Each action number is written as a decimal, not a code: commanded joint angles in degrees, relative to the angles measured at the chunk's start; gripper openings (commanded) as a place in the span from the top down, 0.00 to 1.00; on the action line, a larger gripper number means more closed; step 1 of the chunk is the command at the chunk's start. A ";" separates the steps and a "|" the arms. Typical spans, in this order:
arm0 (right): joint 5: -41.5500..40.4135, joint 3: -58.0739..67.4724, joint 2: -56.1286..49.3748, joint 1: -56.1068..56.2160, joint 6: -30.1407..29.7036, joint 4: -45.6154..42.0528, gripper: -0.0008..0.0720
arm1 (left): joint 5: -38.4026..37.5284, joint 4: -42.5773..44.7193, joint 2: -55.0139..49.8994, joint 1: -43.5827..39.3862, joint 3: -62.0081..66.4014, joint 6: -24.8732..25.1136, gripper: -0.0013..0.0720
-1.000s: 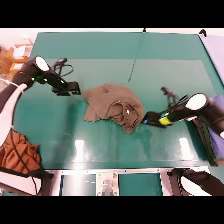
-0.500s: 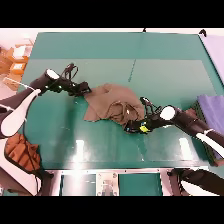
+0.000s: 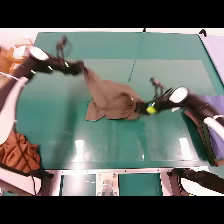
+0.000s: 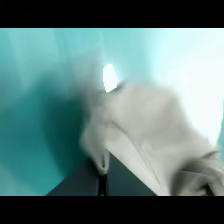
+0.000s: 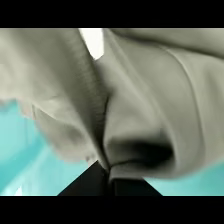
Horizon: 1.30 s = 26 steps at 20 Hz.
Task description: Fold the shirts.
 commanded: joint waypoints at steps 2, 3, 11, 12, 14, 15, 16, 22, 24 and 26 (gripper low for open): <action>11.19 23.69 5.75 -10.82 -1.95 -3.56 0.96 | 0.92 1.33 14.10 2.25 13.84 -0.63 0.95; 12.37 30.86 7.26 -12.79 -2.45 -3.56 0.96 | 2.29 2.12 17.86 2.23 17.44 -0.94 0.95; 17.09 68.67 17.42 -16.37 -3.06 -3.58 0.96 | 16.90 9.27 43.63 2.23 28.39 -0.94 0.95; 17.09 68.37 19.21 -16.37 -3.19 -3.56 0.96 | 18.25 10.47 45.13 2.23 28.41 -1.03 0.95; 17.07 67.14 21.57 -16.37 -3.19 -3.54 0.96 | 19.02 11.89 45.81 2.23 28.65 -2.54 0.95; 17.09 66.69 21.88 -16.37 -3.19 -3.54 0.96 | 18.91 12.90 45.77 2.23 28.22 -3.65 0.95; 17.11 66.42 21.86 -16.37 -3.19 -3.50 0.96 | 18.84 13.64 45.31 2.23 27.19 -4.87 0.95; 16.48 57.81 16.06 -16.33 -4.72 -0.94 0.96 | 15.37 15.39 32.83 2.23 22.14 -7.43 0.94; 15.02 53.53 11.58 -15.80 -4.83 -0.57 0.96 | 13.38 14.21 24.76 2.23 22.14 -7.52 0.94; 12.28 49.22 6.38 -15.47 -5.79 -0.57 0.96 | 12.02 11.80 16.20 2.10 22.14 -7.56 0.94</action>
